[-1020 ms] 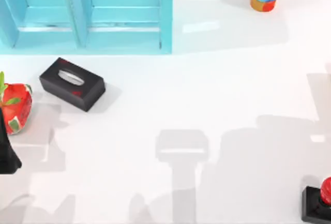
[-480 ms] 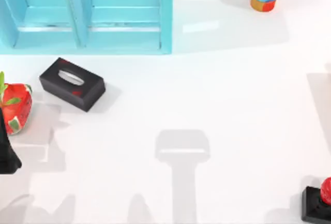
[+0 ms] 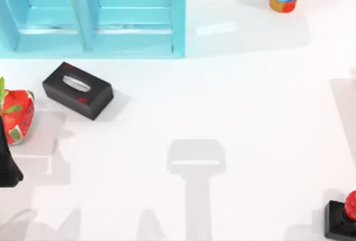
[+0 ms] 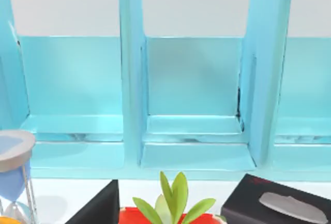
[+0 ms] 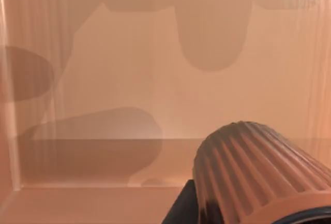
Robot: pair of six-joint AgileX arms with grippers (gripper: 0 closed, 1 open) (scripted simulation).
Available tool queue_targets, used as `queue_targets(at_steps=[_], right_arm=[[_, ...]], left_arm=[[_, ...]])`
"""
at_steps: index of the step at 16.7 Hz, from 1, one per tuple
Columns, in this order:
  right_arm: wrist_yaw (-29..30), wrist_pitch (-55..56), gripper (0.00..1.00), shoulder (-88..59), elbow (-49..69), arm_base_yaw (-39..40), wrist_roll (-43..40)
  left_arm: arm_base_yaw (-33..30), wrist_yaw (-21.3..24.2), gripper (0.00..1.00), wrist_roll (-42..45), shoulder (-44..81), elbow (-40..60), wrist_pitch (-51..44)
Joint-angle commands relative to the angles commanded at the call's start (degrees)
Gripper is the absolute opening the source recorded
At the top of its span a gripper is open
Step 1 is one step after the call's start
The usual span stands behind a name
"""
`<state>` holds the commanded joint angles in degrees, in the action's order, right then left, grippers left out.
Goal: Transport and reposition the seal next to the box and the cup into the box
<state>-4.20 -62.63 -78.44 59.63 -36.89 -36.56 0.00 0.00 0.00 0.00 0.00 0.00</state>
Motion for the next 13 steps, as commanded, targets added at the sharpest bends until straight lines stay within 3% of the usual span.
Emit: queue_targets(at_steps=[13], right_arm=[[0.1,15.93,0.0,-4.37,-11.21,0.58,0.73]], left_arm=[[0.0,0.0,1.0,0.0,0.0,0.0,0.0]])
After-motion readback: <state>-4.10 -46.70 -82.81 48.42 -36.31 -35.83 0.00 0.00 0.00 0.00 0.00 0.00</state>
